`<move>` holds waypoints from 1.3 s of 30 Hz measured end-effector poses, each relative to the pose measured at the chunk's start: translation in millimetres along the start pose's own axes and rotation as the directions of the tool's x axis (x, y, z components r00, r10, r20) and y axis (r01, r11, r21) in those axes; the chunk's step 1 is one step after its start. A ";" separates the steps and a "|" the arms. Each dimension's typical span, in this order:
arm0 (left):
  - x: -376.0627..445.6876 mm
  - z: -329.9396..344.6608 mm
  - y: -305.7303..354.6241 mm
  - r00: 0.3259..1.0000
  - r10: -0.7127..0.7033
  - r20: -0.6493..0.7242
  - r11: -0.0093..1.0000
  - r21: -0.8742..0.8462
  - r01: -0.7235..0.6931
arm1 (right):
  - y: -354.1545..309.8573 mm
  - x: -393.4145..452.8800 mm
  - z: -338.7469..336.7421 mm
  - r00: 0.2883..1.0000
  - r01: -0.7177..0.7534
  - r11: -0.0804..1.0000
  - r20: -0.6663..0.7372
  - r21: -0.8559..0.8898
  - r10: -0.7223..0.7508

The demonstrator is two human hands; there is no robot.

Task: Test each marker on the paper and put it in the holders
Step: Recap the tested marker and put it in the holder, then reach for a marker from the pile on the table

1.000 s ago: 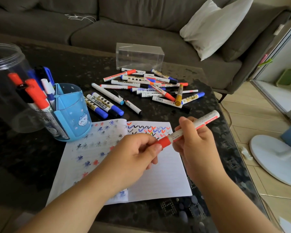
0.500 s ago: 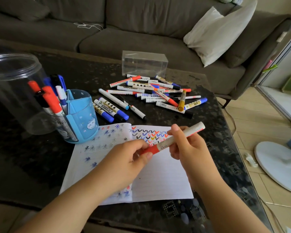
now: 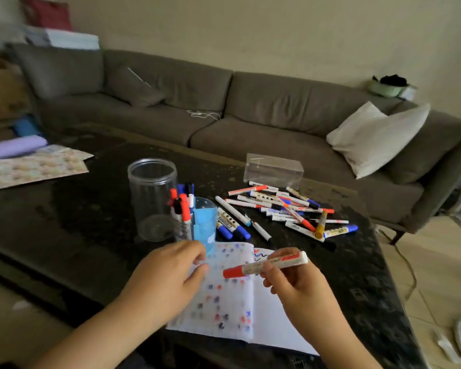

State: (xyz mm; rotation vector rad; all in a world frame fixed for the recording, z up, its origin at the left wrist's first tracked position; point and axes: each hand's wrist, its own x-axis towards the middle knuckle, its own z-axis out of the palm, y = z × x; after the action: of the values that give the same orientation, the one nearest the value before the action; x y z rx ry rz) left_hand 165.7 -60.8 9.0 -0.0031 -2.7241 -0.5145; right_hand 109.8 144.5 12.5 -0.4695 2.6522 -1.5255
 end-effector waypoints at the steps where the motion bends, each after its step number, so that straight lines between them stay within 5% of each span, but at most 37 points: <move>1: -17.3 -15.3 -12.5 0.998 -0.031 -0.051 0.999 0.009 0.032 | -13.4 -3.6 9.6 0.998 0.038 0.999 0.043 -0.005 -0.038; 6: -125.6 -74.2 -77.7 0.940 -0.308 -0.145 0.948 0.029 0.316 | -68.0 -30.4 91.7 0.934 0.238 0.971 0.269 0.026 -0.236; 10: -207.6 -99.0 -116.0 0.830 -0.509 -0.229 0.846 0.045 0.532 | -104.8 -55.3 174.7 0.800 0.339 0.938 0.505 0.064 -0.324; 15: -273.0 -112.1 -146.9 0.706 -0.669 -0.234 0.721 0.025 0.692 | -132.7 -79.8 261.7 0.634 0.319 0.945 0.726 0.067 -0.265; 20: -295.0 -112.5 -161.3 0.662 -0.715 -0.226 0.676 0.021 0.737 | -126.6 -90.7 322.4 0.460 0.347 0.923 0.888 -0.168 -0.011; 29: -250.5 -103.0 -156.9 0.740 -0.648 -0.180 0.749 0.026 0.662 | -115.7 -70.3 267.8 0.660 0.458 0.889 0.665 0.011 -0.349; 39: -125.7 -72.0 -94.7 0.925 -0.374 -0.069 0.927 -0.032 0.372 | -50.9 -20.0 144.1 0.922 0.204 0.966 0.363 -0.160 -0.135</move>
State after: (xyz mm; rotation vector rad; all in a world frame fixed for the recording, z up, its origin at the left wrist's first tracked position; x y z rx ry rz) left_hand 301.9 -166.5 -6.7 0.5301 -2.6527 -0.6291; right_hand 168.2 5.6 -20.3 -0.9134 2.5358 -1.0890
